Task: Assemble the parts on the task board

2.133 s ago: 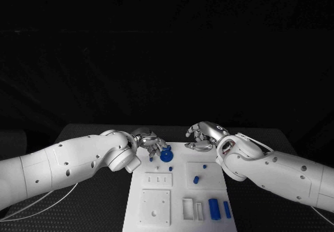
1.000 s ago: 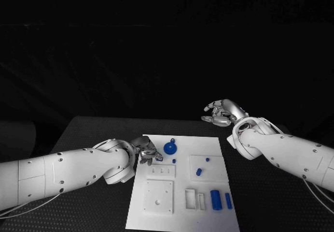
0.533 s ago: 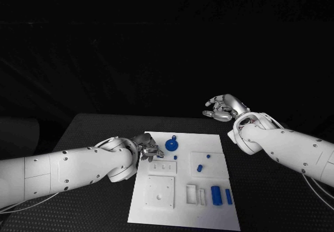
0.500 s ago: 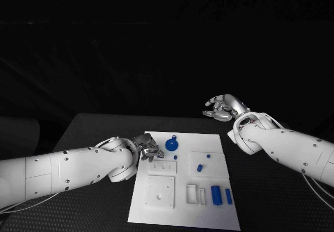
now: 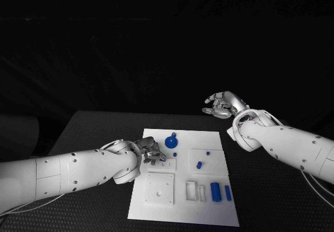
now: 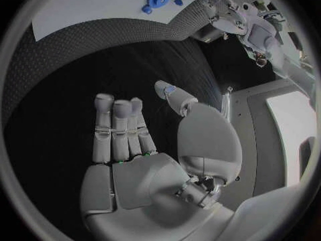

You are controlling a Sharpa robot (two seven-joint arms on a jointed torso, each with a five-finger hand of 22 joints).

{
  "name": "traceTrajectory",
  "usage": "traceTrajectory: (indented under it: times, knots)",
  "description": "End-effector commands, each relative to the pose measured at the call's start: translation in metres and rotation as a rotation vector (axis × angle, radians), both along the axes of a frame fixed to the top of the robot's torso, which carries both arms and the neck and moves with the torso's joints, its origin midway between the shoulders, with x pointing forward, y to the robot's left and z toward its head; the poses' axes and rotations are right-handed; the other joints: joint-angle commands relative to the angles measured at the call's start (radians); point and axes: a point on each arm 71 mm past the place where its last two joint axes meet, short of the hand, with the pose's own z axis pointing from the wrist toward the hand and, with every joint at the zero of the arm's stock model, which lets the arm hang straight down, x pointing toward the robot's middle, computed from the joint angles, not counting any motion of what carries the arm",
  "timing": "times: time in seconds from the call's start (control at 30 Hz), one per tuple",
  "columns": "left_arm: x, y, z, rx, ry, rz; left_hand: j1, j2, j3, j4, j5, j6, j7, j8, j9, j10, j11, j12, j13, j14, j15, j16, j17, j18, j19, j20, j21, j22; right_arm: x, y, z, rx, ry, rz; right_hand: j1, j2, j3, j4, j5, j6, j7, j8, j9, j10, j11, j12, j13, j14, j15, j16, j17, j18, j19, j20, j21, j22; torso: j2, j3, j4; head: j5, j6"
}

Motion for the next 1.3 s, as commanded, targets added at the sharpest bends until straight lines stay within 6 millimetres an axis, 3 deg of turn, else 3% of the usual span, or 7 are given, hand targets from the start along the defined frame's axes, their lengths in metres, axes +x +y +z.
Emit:
traceTrajectory:
  times: [0.03,0.77,1.3]
  knots:
    - [0.0,-0.002,-0.003,0.01,0.014,-0.012,-0.001,0.012,0.007,-0.001,0.007,0.169,-0.111,0.006,0.231,-0.025,-0.025,0.004,0.002,0.015,-0.022,0.007,-0.001,0.013,0.009,-0.118,0.006,0.015,0.0,0.002,0.0,-0.003,0.007,0.009,0.001,0.008,-0.005,0.0,0.005,-0.003,0.003,-0.001,0.002,-0.007,0.002,0.001,-0.002,-0.008,-0.002,0.0,-0.001,0.053,-0.004,0.002,-0.004,0.001,0.0,-0.0012,0.0013,-0.001,-0.002]
    - [0.0,-0.001,-0.012,0.042,0.05,-0.028,-0.007,0.016,0.009,-0.003,0.01,0.17,-0.113,0.011,0.238,-0.028,-0.027,0.021,0.002,0.015,-0.024,0.019,-0.005,0.014,0.012,-0.119,0.01,0.017,-0.001,0.005,0.0,-0.001,0.011,0.018,0.0,0.01,-0.007,0.0,0.017,-0.004,0.003,0.0,0.002,-0.008,0.003,0.004,-0.007,-0.009,-0.001,0.001,-0.004,0.053,-0.003,0.003,-0.006,0.003,0.0,-0.0029,0.0026,-0.003,-0.008]
    - [0.0,-0.002,-0.015,0.062,0.064,-0.042,-0.008,0.017,0.01,-0.003,0.01,0.169,-0.113,0.012,0.24,-0.03,-0.027,0.026,0.001,0.013,-0.025,0.022,-0.007,0.014,0.011,-0.119,0.011,0.018,-0.001,0.005,0.0,-0.001,0.012,0.019,-0.001,0.011,-0.007,0.0,0.025,-0.005,0.004,0.0,0.003,-0.009,0.003,0.006,-0.011,-0.01,-0.001,0.002,-0.006,0.053,-0.003,0.003,-0.008,0.004,0.001,-0.0021,0.0015,-0.005,-0.007]
